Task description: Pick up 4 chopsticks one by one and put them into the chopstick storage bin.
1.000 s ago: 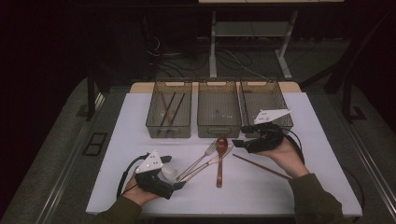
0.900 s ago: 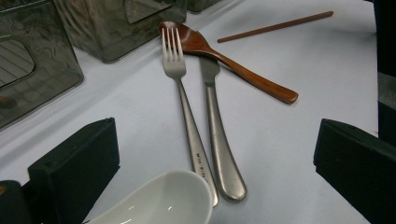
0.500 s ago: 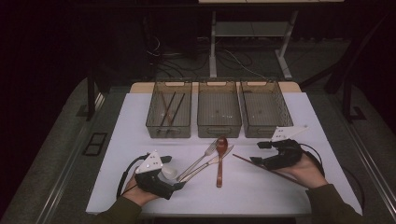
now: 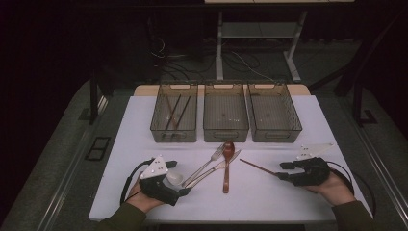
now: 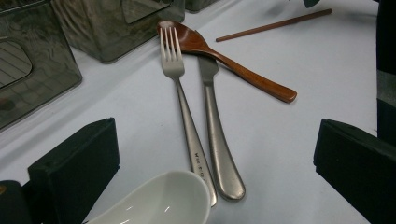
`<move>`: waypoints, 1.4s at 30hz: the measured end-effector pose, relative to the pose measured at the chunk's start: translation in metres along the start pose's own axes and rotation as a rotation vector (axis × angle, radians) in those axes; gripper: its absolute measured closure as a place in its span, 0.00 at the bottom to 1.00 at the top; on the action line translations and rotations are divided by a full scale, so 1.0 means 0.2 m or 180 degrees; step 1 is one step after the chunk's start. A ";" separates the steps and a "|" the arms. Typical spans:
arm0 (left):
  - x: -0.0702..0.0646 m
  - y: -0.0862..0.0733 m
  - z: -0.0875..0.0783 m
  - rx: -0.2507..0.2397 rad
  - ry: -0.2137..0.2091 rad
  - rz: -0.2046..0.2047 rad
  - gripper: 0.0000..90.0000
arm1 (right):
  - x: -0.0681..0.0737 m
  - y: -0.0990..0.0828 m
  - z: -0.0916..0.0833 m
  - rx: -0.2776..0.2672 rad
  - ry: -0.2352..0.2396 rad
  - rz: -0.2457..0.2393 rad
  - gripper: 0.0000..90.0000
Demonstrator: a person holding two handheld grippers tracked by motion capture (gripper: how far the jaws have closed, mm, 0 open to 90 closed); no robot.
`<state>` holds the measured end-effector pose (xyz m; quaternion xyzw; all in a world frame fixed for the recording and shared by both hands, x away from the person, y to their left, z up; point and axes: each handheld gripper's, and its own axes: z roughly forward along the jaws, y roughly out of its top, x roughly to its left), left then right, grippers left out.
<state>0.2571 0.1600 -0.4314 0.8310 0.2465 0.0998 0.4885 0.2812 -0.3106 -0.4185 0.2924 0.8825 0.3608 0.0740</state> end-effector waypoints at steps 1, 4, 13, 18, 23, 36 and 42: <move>0.00 0.00 0.00 0.0000 0.0000 -0.0001 0.00 | -0.01 -0.01 0.00 0.0028 -0.0004 0.0006 0.68; 0.00 0.00 0.00 0.0006 0.0001 -0.0006 0.00 | -0.02 -0.05 0.01 0.0157 -0.0031 -0.0002 0.74; 0.00 0.00 0.00 0.0005 -0.0004 0.0000 0.00 | -0.05 -0.07 0.04 0.0341 0.0018 -0.0056 0.85; 0.00 0.00 0.00 0.0007 -0.0004 0.0002 0.00 | -0.04 -0.08 0.06 0.0433 0.0023 -0.0108 0.89; 0.00 0.00 0.00 0.0014 -0.0009 0.0009 0.00 | -0.04 -0.08 0.06 0.0454 0.0001 -0.0158 0.92; 0.00 0.00 0.00 0.0023 -0.0010 0.0021 0.00 | -0.05 -0.07 0.06 0.0481 0.0060 -0.0175 0.94; 0.00 0.00 0.00 0.0026 -0.0013 0.0022 0.00 | -0.05 -0.07 0.05 0.0464 0.0104 -0.0151 0.94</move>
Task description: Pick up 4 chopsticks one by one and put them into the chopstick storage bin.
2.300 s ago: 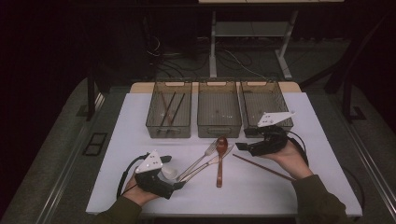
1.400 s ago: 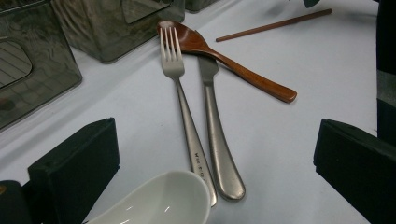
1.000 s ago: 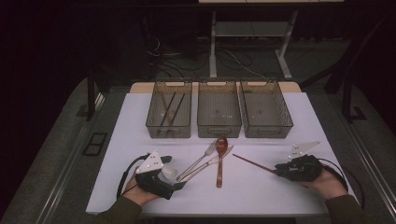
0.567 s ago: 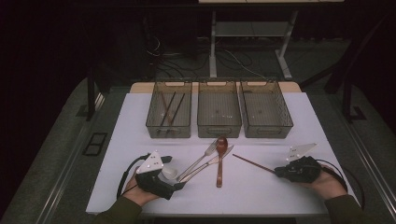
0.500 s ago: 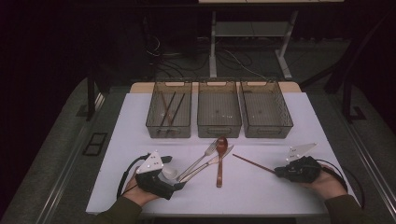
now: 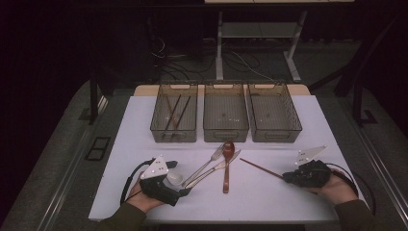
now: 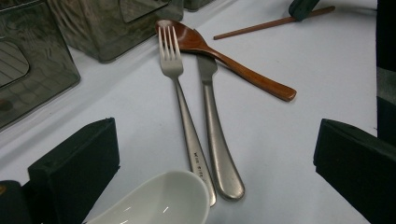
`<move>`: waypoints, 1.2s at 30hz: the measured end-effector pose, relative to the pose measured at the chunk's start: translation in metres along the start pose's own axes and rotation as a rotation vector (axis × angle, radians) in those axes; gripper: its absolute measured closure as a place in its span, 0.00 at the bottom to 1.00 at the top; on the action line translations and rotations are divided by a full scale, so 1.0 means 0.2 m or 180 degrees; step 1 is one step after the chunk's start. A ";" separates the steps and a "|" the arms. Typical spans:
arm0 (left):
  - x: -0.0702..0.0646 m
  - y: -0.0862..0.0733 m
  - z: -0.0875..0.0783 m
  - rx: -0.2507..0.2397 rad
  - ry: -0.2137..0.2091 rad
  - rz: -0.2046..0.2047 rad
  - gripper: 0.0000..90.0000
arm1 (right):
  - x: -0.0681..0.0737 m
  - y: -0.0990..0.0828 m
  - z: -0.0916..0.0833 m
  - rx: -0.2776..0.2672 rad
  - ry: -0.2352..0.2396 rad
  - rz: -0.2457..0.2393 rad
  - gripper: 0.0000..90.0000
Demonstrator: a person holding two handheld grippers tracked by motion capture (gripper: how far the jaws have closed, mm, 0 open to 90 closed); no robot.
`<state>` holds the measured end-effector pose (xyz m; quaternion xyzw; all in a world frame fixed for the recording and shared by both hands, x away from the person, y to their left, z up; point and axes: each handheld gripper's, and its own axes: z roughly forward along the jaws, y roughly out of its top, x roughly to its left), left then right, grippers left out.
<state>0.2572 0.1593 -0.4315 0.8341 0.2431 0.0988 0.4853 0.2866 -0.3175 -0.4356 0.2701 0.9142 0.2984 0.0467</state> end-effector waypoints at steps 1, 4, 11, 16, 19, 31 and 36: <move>0.00 0.00 0.00 0.0000 -0.0001 0.0000 0.00 | 0.00 0.00 0.00 -0.0018 -0.0003 0.0001 0.94; 0.00 0.00 0.00 -0.0007 0.0000 -0.0001 0.00 | 0.00 0.00 -0.02 -0.0063 0.0012 0.0011 0.94; 0.00 0.00 0.00 -0.0003 0.0000 -0.0001 0.00 | -0.01 0.00 -0.04 -0.0108 0.0007 0.0014 0.94; 0.00 0.00 0.00 0.0010 -0.0003 -0.0001 0.00 | -0.01 0.01 -0.06 -0.0194 0.0029 0.0040 0.94; 0.00 0.00 0.00 0.0010 -0.0004 -0.0001 0.00 | 0.00 0.02 -0.07 -0.0239 0.0031 0.0035 0.94; 0.00 0.00 0.01 -0.0019 -0.0019 -0.0015 0.00 | 0.02 0.07 -0.08 -0.0381 0.0106 -0.0003 0.94; 0.01 0.00 0.02 0.0003 -0.0041 0.0001 0.00 | 0.02 0.11 -0.08 -0.0419 0.0110 -0.0004 0.94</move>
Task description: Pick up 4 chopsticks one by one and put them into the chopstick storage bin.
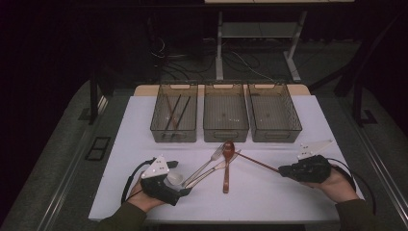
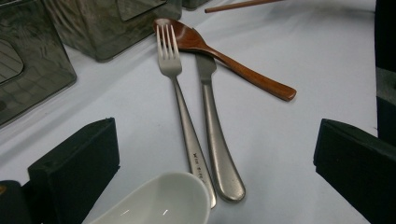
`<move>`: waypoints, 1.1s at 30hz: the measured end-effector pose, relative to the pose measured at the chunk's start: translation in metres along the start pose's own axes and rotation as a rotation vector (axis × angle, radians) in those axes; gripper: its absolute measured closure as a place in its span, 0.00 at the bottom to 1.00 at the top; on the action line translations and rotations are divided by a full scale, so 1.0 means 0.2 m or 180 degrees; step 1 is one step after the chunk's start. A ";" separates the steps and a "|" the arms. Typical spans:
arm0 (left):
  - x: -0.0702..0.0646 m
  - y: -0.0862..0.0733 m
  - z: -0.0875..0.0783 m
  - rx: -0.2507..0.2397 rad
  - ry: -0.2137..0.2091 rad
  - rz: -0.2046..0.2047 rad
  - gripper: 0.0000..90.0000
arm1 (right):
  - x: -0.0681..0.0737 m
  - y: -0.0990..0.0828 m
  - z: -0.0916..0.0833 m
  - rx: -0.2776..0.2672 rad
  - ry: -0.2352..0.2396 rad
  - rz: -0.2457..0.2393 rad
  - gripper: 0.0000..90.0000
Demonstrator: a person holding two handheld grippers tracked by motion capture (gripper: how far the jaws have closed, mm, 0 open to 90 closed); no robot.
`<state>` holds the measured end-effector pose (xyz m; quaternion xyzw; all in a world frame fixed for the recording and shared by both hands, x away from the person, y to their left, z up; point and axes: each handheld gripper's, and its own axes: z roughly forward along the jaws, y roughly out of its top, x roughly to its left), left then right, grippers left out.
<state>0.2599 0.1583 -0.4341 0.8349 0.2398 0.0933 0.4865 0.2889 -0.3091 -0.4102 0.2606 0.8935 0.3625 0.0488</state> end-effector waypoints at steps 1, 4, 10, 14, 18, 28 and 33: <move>0.00 0.00 0.00 -0.0002 0.0002 -0.0011 0.00 | 0.00 0.01 0.00 -0.0006 -0.0003 0.0011 0.94; 0.01 0.00 0.00 -0.0030 0.0005 -0.0045 0.00 | -0.01 0.02 0.00 -0.0058 0.0012 0.0029 0.94; 0.01 0.00 0.00 -0.0034 0.0005 -0.0046 0.00 | 0.00 0.09 -0.01 -0.0149 0.0023 0.0017 0.94; 0.01 0.00 0.00 -0.0029 0.0005 -0.0029 0.00 | 0.00 0.14 0.01 -0.0235 0.0041 0.0049 0.94; 0.01 0.00 0.00 -0.0033 0.0000 -0.0026 0.00 | 0.00 0.19 0.02 -0.0292 0.0006 0.0052 0.94; 0.00 0.00 -0.01 -0.0041 -0.0015 -0.0009 0.00 | 0.01 0.29 0.07 -0.0363 0.0002 0.0114 0.94; 0.00 0.00 -0.01 -0.0025 -0.0012 -0.0013 0.00 | 0.02 0.35 0.10 -0.0375 -0.0015 0.0118 0.94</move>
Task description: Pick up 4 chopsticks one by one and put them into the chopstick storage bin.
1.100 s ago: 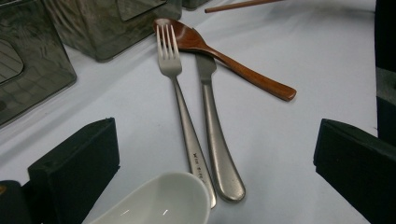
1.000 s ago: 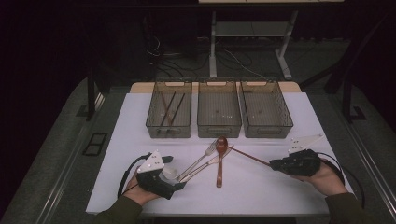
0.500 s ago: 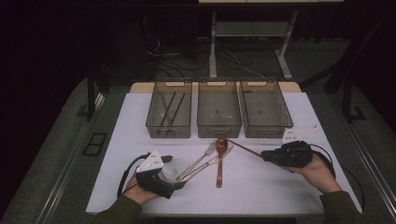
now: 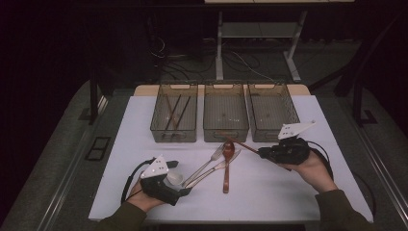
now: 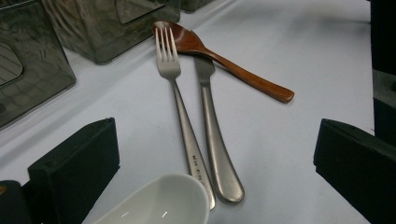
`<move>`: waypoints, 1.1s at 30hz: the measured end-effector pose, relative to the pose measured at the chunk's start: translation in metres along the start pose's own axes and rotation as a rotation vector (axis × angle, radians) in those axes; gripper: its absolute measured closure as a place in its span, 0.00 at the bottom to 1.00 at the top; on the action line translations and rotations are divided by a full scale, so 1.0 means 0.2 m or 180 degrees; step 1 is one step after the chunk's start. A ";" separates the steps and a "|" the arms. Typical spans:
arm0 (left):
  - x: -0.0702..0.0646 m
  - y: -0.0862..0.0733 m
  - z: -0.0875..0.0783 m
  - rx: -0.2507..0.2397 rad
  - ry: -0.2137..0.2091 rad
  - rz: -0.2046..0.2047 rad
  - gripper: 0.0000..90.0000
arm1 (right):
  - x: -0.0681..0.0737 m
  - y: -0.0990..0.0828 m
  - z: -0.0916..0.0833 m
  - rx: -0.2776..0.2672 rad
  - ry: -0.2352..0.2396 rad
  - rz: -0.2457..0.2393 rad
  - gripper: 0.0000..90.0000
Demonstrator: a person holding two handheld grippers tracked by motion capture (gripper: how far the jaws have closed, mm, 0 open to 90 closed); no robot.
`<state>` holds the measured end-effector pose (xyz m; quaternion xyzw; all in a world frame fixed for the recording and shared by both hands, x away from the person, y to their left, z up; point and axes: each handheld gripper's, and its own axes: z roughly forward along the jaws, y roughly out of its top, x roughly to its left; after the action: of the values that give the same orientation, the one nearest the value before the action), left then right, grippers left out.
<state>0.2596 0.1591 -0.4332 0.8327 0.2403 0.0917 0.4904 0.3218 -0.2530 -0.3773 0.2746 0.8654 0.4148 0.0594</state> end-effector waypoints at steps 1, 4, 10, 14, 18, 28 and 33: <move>0.00 0.00 0.00 0.0001 0.0001 0.0000 0.00 | 0.00 0.01 0.01 -0.0001 -0.0011 0.0006 0.94; 0.00 0.00 0.00 -0.0017 0.0006 0.0011 0.00 | 0.01 0.05 0.03 -0.0006 -0.0033 0.0019 0.94; 0.00 0.00 0.00 -0.0014 0.0014 -0.0013 0.00 | 0.03 0.11 0.08 0.0050 -0.0043 0.0015 0.94; -0.01 0.00 -0.01 -0.0046 0.0018 -0.0038 0.00 | 0.04 0.17 0.14 0.0069 -0.0041 0.0040 0.94; -0.01 0.00 0.00 -0.0036 0.0005 -0.0021 0.00 | 0.04 0.24 0.20 0.0079 -0.0007 0.0033 0.94; -0.01 0.00 0.00 -0.0035 -0.0006 -0.0020 0.00 | 0.03 0.42 0.32 0.0110 -0.0044 0.0089 0.94; -0.01 0.00 0.00 -0.0022 -0.0020 -0.0008 0.00 | 0.03 0.49 0.38 0.0156 -0.0097 0.0133 0.94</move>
<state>0.2579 0.1573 -0.4324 0.8310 0.2395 0.0892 0.4941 0.3842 -0.1486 -0.3530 0.3002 0.8684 0.3904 0.0571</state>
